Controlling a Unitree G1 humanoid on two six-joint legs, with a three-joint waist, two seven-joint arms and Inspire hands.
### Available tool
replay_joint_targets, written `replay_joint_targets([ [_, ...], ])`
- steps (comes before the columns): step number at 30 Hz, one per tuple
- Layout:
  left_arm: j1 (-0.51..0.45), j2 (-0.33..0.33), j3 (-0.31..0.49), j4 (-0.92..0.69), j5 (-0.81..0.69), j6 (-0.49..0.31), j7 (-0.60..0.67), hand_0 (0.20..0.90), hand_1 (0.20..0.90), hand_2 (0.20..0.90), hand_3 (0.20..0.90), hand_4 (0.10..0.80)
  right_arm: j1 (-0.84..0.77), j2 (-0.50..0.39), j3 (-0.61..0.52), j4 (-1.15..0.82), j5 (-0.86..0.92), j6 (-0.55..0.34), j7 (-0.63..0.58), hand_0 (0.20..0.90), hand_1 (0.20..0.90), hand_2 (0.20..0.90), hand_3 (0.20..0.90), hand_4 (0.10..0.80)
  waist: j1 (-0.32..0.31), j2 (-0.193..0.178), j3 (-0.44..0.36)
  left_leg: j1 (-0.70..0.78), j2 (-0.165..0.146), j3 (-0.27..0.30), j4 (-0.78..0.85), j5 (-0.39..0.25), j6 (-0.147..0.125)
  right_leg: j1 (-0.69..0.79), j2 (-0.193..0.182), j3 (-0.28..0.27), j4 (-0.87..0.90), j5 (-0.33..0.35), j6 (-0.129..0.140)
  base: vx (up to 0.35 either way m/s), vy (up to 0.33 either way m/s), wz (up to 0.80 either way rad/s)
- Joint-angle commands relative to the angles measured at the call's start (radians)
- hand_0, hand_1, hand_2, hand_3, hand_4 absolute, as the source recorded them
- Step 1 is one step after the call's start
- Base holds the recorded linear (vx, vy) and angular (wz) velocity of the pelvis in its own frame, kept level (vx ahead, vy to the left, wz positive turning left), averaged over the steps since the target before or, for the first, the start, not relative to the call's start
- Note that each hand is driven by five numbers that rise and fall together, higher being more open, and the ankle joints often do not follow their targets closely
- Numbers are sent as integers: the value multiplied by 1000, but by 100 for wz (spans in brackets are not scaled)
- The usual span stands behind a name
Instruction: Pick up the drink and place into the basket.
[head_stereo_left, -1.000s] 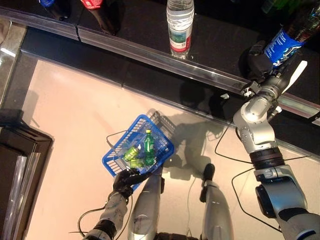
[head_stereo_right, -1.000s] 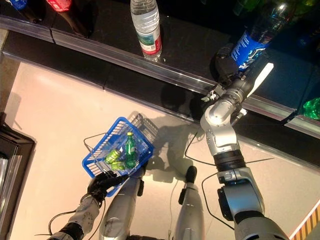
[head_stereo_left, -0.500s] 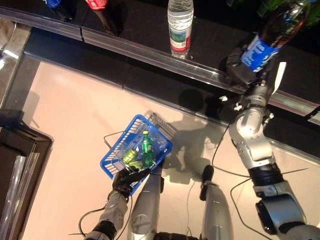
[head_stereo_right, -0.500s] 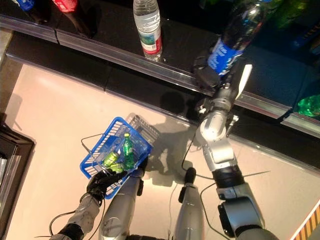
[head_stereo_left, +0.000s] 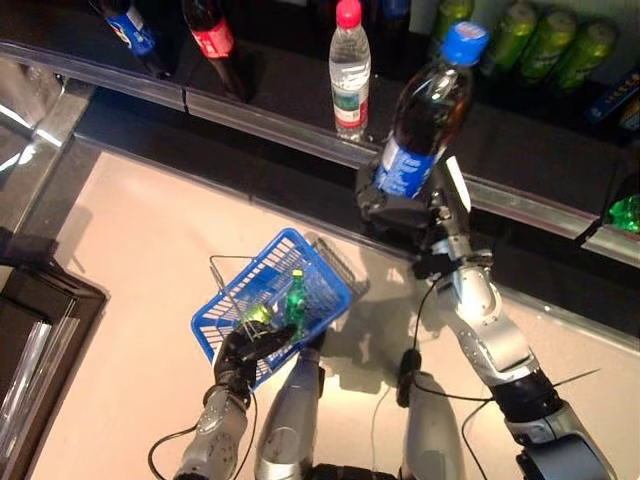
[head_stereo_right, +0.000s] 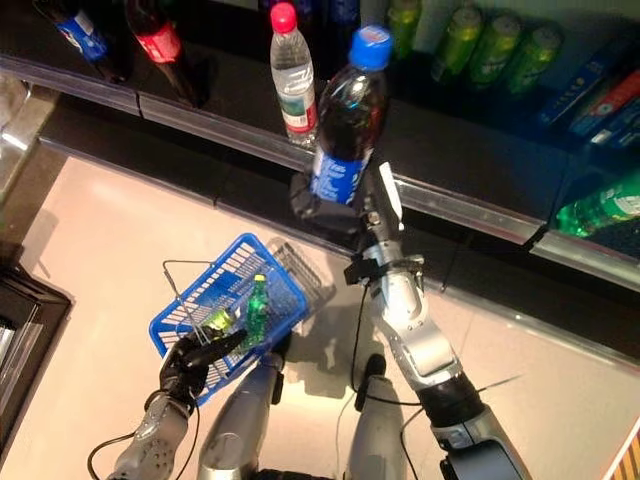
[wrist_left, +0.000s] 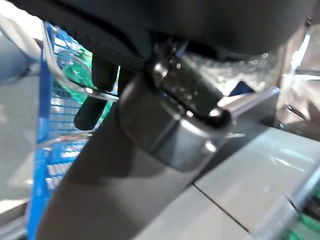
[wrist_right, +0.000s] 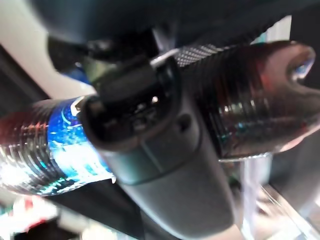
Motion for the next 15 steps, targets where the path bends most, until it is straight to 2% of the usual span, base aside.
replay_joint_targets([
  [1,-50,118,83,-354,91,-169,-69,300,300,300,200,100,-136,35,-9,-216,18,-93,62,300,300,300,200,100,33,3,-120,27,-26,-48,70,-15,32,126,29,-48,-47,11,-122,19,-22,16],
  [4,-50,133,73,-428,101,-146,-102,300,300,300,200,100,-124,59,40,-204,49,-81,79,300,300,300,200,100,56,3,-133,39,-35,-68,47,-14,34,149,29,-71,-63,9,-121,0,-30,20],
  [8,-53,158,58,-495,136,-156,-137,300,300,300,200,100,-121,96,94,-158,79,-66,73,300,300,300,200,100,87,7,-143,53,-46,-95,19,-11,35,174,25,-104,-82,11,-120,-5,-29,24],
  [11,-75,190,45,-555,110,-144,-201,300,300,300,200,100,-151,144,159,-42,48,-65,12,300,300,300,200,100,131,11,-154,63,-58,-139,-5,1,36,195,18,-142,-96,9,-117,2,-48,33],
  [15,-86,200,32,-600,75,-139,-262,300,300,300,200,100,-162,171,192,47,18,-67,-28,300,300,300,200,100,163,12,-164,69,-68,-169,-21,10,36,218,14,-177,-116,11,-114,12,-56,40],
])
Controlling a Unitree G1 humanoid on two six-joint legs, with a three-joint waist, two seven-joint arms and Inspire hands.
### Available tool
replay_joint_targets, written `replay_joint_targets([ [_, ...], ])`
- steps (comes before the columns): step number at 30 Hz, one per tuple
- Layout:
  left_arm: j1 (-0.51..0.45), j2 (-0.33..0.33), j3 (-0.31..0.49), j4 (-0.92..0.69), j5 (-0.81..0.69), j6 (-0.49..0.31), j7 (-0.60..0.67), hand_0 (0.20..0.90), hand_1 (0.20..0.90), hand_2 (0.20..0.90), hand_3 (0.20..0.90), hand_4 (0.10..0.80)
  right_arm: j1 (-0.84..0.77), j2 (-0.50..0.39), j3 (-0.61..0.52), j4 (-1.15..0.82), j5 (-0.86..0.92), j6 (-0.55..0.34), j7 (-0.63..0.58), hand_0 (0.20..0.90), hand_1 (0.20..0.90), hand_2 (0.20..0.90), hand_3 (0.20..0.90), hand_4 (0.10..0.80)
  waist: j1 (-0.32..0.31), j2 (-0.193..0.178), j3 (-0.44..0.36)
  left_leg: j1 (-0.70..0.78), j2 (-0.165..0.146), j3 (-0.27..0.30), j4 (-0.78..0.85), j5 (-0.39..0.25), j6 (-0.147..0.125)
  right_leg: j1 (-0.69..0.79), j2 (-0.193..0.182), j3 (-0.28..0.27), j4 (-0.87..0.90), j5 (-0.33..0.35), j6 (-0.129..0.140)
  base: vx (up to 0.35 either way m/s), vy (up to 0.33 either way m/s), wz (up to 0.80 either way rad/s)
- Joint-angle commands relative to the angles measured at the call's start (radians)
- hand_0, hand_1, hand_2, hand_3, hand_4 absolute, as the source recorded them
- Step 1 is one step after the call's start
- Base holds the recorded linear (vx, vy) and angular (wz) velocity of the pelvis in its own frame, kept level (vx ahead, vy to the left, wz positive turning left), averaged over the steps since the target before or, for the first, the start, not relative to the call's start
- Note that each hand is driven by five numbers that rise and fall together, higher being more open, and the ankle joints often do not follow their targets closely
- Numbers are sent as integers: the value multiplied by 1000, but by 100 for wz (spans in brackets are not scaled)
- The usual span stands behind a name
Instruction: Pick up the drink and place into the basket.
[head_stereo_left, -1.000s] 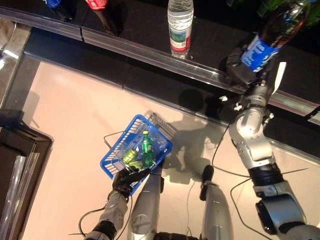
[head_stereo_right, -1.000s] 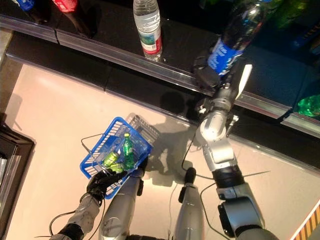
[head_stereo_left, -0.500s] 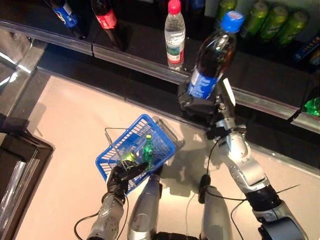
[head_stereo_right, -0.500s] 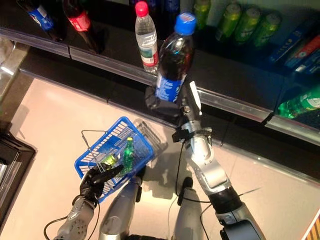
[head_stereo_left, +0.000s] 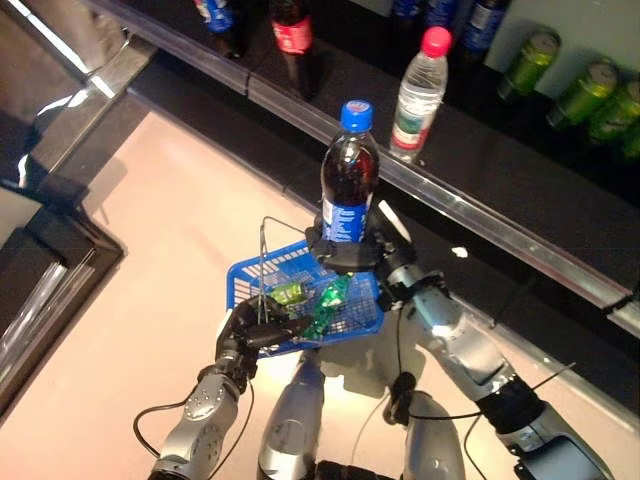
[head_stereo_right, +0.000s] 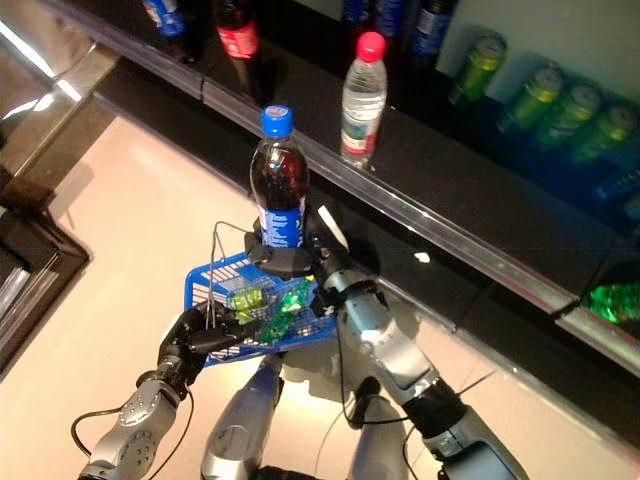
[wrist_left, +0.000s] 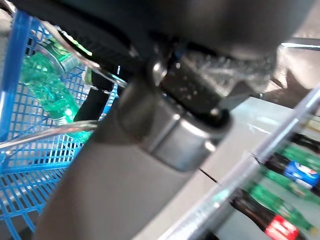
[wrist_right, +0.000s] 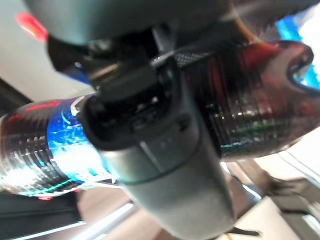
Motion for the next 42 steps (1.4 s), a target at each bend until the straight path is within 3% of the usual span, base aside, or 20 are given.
replay_joint_targets([
  [1,-88,72,54,-398,-31,-213,-152,300,300,300,200,100,-153,114,19,-26,-39,-134,-45,300,300,300,200,100,52,10,-164,24,-68,-68,35,-15,78,122,23,-63,-126,94,-101,16,-75,29],
  [11,-101,80,42,-513,-214,-174,-375,300,300,300,200,100,-129,171,100,246,-116,-93,-119,300,300,300,200,100,122,13,-151,24,-89,-132,31,-16,75,145,18,-117,-139,87,-98,11,-53,25],
  [17,-138,69,27,-562,-330,-121,-529,300,300,300,200,100,-120,227,134,427,-60,-129,-125,300,300,300,200,100,145,15,-138,22,-95,-155,23,-14,77,144,23,-128,-144,88,-99,-5,-73,9],
  [25,-195,69,19,-564,-302,-69,-545,300,300,300,200,100,-175,284,152,572,19,-124,-115,300,300,300,200,100,165,14,-125,15,-104,-166,19,-9,78,145,28,-136,-149,93,-99,4,-46,7],
  [34,-195,60,52,-571,-318,-42,-561,300,300,300,200,100,-107,323,103,943,168,-74,75,300,300,300,200,100,184,33,-110,6,-111,-168,-4,1,89,133,24,-145,-158,103,-90,-3,0,1],
  [35,-197,64,56,-574,-323,-37,-565,300,300,300,200,100,-96,332,89,1003,269,-46,136,300,300,300,200,100,188,36,-108,6,-111,-171,-7,3,90,134,23,-147,-162,106,-88,0,0,0],
  [42,-203,80,64,-580,-343,-25,-563,300,300,300,200,100,-84,354,3,1106,528,22,306,300,300,300,200,100,194,43,-100,10,-109,-172,-25,9,95,134,21,-155,-170,116,-82,-2,0,2],
])
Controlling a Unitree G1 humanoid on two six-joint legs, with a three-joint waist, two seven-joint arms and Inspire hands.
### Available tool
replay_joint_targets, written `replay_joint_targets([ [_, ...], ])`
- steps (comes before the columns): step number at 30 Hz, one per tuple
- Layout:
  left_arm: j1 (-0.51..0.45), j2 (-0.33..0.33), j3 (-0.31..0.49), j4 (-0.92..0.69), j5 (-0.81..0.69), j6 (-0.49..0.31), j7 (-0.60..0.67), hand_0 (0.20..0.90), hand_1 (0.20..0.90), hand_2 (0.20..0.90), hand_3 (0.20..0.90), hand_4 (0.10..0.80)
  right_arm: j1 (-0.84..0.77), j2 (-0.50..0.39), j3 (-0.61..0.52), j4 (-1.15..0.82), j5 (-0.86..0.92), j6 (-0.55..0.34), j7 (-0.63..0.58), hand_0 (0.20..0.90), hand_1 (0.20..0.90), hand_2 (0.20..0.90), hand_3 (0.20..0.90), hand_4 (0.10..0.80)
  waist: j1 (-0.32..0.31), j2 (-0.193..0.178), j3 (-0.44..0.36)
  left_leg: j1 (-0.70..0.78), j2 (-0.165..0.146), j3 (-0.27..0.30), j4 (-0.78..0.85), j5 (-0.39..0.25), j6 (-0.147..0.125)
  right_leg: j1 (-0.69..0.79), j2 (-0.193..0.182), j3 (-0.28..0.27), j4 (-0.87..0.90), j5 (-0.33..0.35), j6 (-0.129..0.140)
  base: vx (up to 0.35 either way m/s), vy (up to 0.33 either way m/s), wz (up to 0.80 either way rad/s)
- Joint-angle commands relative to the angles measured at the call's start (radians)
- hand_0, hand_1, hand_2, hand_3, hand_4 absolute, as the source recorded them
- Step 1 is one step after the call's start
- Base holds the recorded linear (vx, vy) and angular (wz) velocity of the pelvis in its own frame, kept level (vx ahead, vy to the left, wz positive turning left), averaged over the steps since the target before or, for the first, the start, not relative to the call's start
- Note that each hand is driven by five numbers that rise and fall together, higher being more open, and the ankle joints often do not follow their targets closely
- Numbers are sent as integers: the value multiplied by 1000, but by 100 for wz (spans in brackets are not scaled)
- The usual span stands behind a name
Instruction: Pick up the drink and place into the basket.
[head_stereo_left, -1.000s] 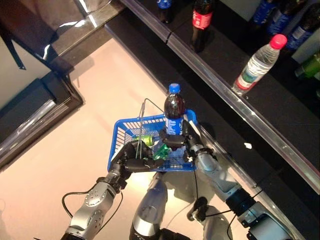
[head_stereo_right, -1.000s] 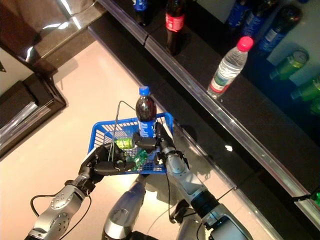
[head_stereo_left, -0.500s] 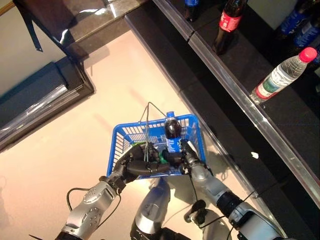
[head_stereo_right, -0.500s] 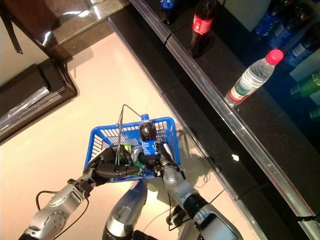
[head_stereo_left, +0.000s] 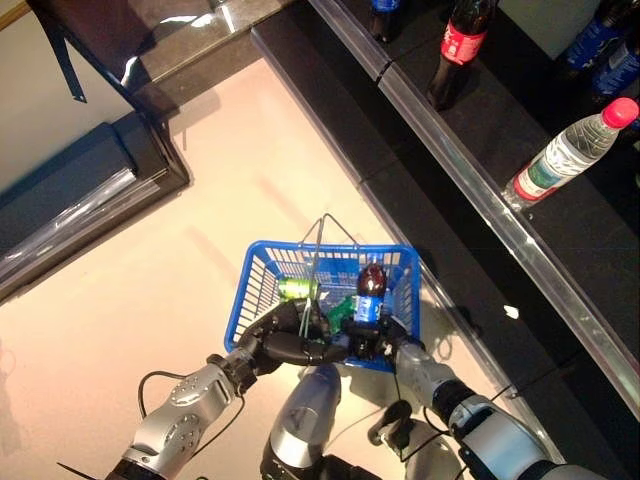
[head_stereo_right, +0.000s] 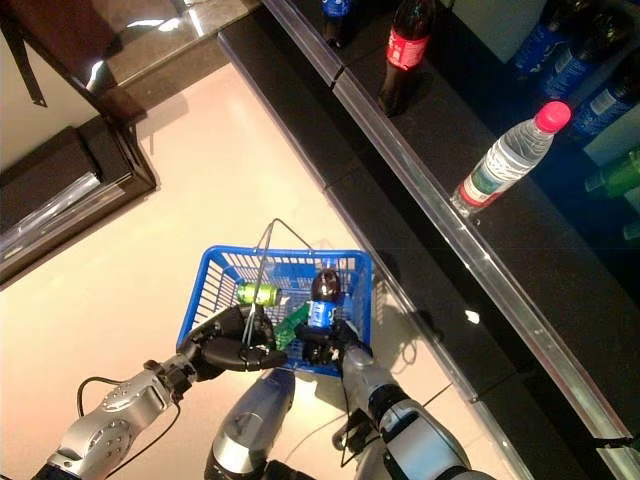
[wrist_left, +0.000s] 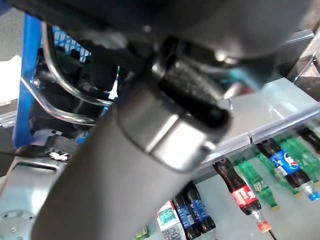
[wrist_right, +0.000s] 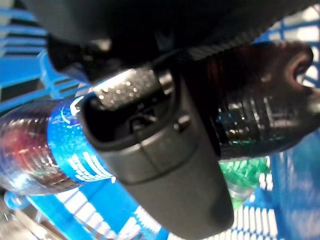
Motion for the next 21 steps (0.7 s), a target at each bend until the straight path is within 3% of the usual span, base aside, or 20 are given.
replay_joint_targets([
  [1,-179,-84,118,-427,-166,-229,-172,300,300,300,200,100,39,117,-7,6,166,42,172,300,300,300,200,100,5,44,-98,6,-63,-36,-1,5,117,49,52,-29,-134,164,-95,5,2,5],
  [9,-163,-82,129,-428,-184,-228,-189,300,300,300,200,100,46,116,-88,41,328,148,235,300,300,300,200,100,-4,54,-97,15,-61,-30,-15,8,123,44,48,-26,-136,170,-94,8,27,1],
  [18,-177,-76,116,-449,-233,-174,-166,300,300,300,200,100,-45,110,-159,76,394,204,99,300,300,300,200,100,-2,68,-85,14,-68,-29,-10,5,128,35,32,-26,-122,175,-93,20,13,0],
  [19,-179,-77,115,-450,-235,-171,-162,300,300,300,200,100,-55,108,-161,79,386,202,91,331,331,331,236,136,-1,68,-84,14,-68,-29,-10,5,128,35,31,-27,-122,175,-92,31,5,1],
  [20,-181,-77,115,-452,-237,-167,-157,300,300,300,200,100,-66,107,-163,82,371,197,78,432,432,432,354,254,1,69,-83,12,-69,-29,-9,5,129,35,30,-27,-121,175,-92,0,0,0],
  [21,-189,-78,113,-453,-237,-163,-151,300,300,300,200,100,-87,105,-161,86,348,188,59,712,712,712,680,580,3,69,-81,11,-70,-31,-9,6,130,33,29,-28,-120,176,-91,0,0,0],
])
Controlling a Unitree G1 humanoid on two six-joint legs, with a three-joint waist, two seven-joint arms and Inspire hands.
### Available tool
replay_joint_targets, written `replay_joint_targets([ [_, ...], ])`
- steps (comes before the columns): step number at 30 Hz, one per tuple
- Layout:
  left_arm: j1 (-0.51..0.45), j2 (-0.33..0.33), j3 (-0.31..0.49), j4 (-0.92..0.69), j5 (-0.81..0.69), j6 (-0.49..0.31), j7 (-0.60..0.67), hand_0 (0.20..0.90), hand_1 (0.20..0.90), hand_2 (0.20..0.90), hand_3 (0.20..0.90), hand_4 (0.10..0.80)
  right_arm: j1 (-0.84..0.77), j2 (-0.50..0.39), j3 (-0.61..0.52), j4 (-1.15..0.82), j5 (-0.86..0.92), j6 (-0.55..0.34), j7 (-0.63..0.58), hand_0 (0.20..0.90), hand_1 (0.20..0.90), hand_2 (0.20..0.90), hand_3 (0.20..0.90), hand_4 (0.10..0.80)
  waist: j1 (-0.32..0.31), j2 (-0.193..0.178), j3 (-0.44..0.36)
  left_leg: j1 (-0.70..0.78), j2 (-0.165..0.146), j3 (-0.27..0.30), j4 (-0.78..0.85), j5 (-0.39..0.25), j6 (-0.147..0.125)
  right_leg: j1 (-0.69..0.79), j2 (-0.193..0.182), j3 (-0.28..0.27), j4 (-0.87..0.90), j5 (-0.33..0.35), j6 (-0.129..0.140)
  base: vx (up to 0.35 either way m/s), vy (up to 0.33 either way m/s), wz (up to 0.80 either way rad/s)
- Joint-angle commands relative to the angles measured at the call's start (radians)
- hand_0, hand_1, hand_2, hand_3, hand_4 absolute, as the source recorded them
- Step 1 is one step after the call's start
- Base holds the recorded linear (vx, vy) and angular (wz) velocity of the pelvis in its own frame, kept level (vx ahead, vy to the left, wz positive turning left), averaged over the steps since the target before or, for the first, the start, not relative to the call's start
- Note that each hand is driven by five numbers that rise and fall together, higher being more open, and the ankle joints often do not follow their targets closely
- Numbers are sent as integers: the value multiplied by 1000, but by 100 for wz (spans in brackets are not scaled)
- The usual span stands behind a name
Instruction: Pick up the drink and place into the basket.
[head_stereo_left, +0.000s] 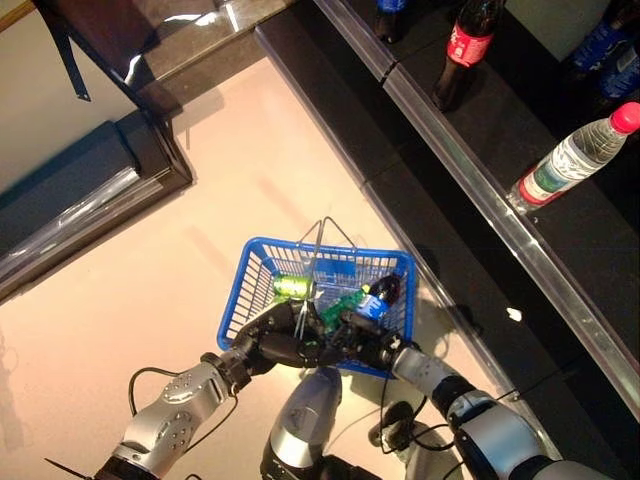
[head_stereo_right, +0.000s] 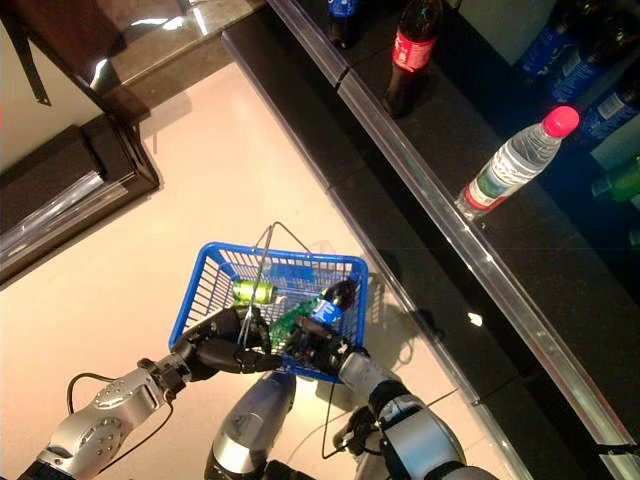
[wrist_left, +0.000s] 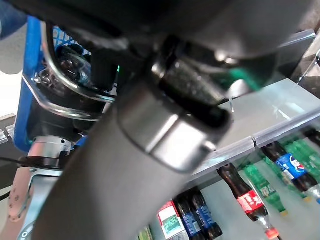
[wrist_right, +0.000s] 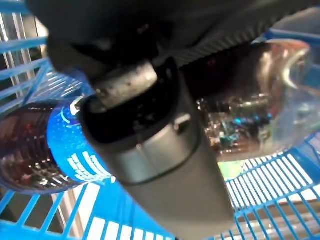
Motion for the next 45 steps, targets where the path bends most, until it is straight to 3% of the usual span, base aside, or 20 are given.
replay_joint_targets([
  [1,-190,-129,107,-449,-222,-181,-143,300,300,300,200,100,-64,78,-4,6,1,6,-31,900,900,900,900,800,2,67,-77,8,-62,-31,-6,7,128,25,36,-26,-111,176,-93,0,0,0],
  [11,-240,-151,81,-441,-198,-161,-103,300,300,300,200,100,-161,76,31,56,-142,-6,-71,900,900,900,900,800,14,60,-55,-3,-66,-31,-4,9,134,14,30,-29,-111,186,-86,7,3,2],
  [26,-253,-162,81,-405,-207,-161,-98,300,300,300,200,100,-160,69,52,21,-170,-49,-54,900,900,900,900,800,9,43,-47,-6,-59,-18,-12,10,138,2,27,-27,-116,195,-80,1,1,0],
  [33,-226,-168,88,-373,-169,-181,-97,300,300,300,200,100,-110,54,113,-203,-144,-125,-47,900,900,900,900,800,-6,27,-48,0,-51,-14,-16,10,135,5,33,-26,-121,195,-81,0,0,0],
  [38,-135,-177,105,-307,-87,-241,-91,300,300,300,200,100,64,-18,206,-625,-169,-168,-101,900,900,900,900,800,-46,-3,-59,11,-32,6,-34,14,133,6,46,-13,-136,201,-76,-24,-5,-4],
  [40,-114,-179,106,-291,-72,-258,-89,300,300,300,200,100,105,-39,210,-709,-180,-168,-102,900,900,900,900,800,-56,-10,-63,14,-28,11,-37,15,133,7,48,-9,-140,203,-75,-18,-7,-8],
  [43,-78,-175,109,-264,-45,-290,-82,300,300,300,200,100,171,-70,201,-833,-216,-169,-84,900,900,900,900,800,-74,-22,-73,21,-20,23,-44,15,133,11,54,-1,-150,206,-72,-14,-7,-11],
  [45,-34,-179,108,-217,-30,-321,-56,300,300,300,200,100,259,-119,179,-969,-257,-175,-6,900,900,900,900,800,-104,-39,-93,39,-7,39,-59,17,134,20,65,14,-169,209,-71,-14,-6,-10],
])
